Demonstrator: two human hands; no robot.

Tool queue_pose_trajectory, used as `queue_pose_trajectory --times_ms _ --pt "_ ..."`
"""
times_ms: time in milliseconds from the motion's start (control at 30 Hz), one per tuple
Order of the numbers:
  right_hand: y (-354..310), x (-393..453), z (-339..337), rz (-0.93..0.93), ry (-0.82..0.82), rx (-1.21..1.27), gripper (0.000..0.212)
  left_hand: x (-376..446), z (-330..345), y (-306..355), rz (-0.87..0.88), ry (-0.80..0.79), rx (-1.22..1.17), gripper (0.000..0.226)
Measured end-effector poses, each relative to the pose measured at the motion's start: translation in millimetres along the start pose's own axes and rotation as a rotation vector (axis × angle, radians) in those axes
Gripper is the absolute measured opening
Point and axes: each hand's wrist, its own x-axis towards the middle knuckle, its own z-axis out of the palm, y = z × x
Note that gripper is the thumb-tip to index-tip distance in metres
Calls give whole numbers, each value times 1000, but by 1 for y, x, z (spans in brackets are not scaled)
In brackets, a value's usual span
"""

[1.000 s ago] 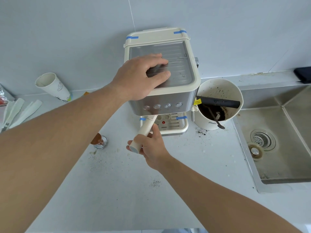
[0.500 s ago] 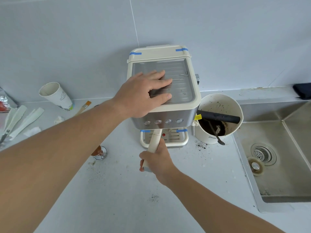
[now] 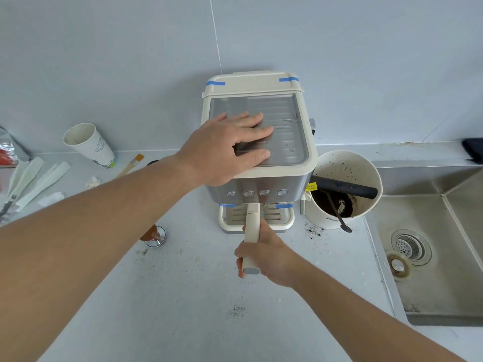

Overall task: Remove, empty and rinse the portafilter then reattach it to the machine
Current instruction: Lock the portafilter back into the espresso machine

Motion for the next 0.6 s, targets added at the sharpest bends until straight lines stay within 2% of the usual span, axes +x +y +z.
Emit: queue_pose_trajectory --times_ms 233,400,600 --pt "1 1 -2 -2 -19 12 53 -1 -2 1 -7 -2 -30 54" --pt "-3 0 0 38 -29 106 47 -2 -1 0 -17 17 -42 52" --pt "-4 -6 -5 43 80 148 40 -4 1 1 -25 65 -64 44"
